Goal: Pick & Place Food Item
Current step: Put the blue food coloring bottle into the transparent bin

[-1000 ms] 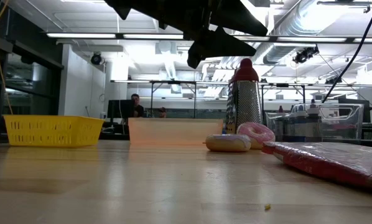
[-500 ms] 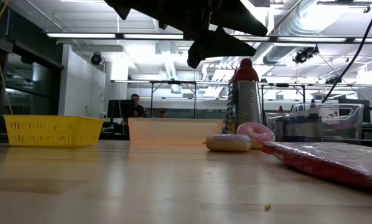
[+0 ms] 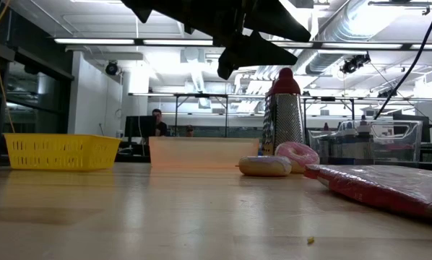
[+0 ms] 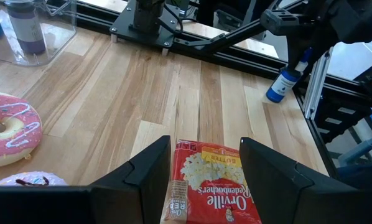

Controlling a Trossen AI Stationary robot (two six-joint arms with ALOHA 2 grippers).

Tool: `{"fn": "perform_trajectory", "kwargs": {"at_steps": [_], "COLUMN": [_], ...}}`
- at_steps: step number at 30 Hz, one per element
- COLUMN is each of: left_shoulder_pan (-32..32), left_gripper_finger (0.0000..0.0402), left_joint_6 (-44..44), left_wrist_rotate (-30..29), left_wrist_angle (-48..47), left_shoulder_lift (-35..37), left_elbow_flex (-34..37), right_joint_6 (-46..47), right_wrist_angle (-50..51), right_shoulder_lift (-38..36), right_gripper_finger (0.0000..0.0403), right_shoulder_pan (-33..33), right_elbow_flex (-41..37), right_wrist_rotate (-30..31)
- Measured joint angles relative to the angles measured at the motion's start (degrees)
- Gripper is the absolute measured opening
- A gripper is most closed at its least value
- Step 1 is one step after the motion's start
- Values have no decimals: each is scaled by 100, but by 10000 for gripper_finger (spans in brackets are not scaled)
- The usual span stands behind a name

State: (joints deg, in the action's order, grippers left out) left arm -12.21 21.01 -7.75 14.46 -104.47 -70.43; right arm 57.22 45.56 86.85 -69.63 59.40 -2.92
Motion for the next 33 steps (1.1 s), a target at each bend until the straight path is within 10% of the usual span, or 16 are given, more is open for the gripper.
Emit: {"fn": "perform_trajectory", "kwargs": {"at_steps": [14,33], "left_shoulder_pan": [0,1], "left_gripper_finger": [187,187], "left_joint_6": [-1,0], "left_wrist_rotate": [0,0], "left_wrist_angle": [0,-2], "left_shoulder_lift": [0,0], "left_elbow_flex": [-2,-2], "right_joint_6": [-177,-1256], "right_wrist_angle": [605,2325], "right_shoulder_lift": [-485,-2627], "right_gripper_finger": [107,106], "right_shoulder_pan": [312,2579], "right_elbow_flex": [-7,-4], "right_wrist_rotate": [296,1167]}}
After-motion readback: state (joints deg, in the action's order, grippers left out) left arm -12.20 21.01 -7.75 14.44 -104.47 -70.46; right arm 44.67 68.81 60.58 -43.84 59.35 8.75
